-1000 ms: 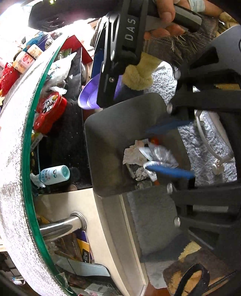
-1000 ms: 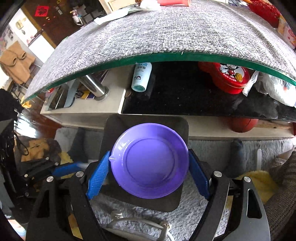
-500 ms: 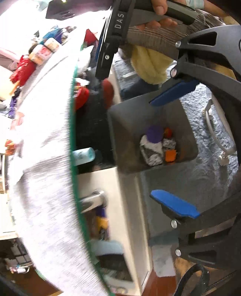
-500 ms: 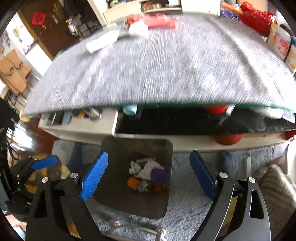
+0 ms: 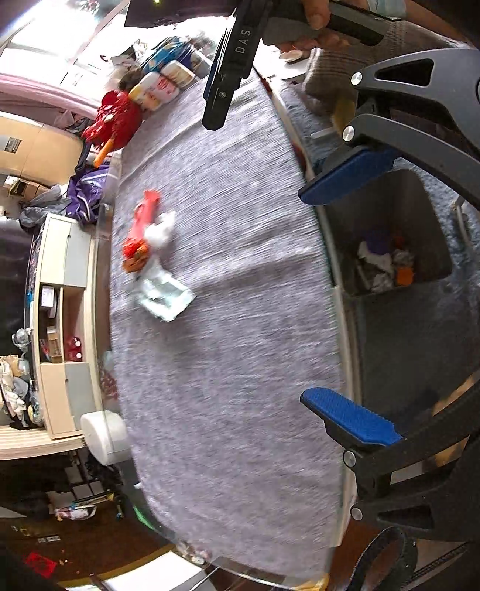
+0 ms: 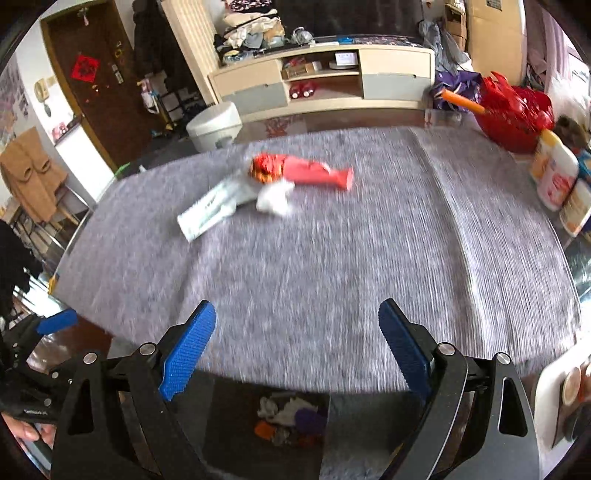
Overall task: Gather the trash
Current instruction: 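Grasp the white-green packet with the left tool while the right tool grasps the clear bag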
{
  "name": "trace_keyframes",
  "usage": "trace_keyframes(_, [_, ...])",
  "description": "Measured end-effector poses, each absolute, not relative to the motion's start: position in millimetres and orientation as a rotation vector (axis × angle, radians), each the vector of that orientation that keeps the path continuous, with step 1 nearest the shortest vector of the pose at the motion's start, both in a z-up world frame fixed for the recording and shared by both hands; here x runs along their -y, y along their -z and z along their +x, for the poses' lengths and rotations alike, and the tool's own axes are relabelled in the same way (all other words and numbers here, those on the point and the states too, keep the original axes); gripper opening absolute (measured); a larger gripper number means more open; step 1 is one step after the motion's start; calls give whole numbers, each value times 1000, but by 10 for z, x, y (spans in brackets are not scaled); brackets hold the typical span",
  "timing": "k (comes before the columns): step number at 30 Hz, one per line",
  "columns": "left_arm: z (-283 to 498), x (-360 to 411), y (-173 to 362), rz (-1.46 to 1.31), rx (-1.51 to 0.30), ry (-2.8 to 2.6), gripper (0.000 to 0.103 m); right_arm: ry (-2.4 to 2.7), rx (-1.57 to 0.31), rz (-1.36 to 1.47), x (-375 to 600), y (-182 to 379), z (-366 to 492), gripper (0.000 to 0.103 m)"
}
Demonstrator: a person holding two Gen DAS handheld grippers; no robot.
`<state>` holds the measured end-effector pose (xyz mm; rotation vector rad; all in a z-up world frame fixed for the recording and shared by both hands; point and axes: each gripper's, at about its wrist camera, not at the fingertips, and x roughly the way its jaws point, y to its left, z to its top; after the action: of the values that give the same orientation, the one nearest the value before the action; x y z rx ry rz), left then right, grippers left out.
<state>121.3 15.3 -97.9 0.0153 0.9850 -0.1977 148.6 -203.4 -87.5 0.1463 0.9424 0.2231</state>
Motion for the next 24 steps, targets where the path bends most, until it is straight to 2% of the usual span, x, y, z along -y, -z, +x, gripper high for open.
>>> trace_keyframes(11, [2143, -214, 1048, 5, -983, 178, 93, -239, -939, 166, 1790, 973, 2319, 90])
trace_keyframes(13, [2293, -185, 1110, 15, -986, 182, 84, -239, -944, 159, 1749, 1032, 2440, 85])
trace_keyframes(15, [2455, -152, 1192, 19, -999, 197, 78, -245, -956, 167, 1717, 1118, 2579, 72])
trace_keyframes(18, [2667, -107, 1306, 14, -1014, 218, 69, -261, -976, 180, 1681, 1228, 2736, 61])
trace_keyframes(22, [2864, -74, 1443, -9, -1030, 236, 57, -284, -984, 175, 1606, 1312, 2868, 50])
trace_keyframes(24, [2951, -48, 1514, -15, -1042, 245, 55, -296, -990, 166, 1561, 1356, 2919, 47])
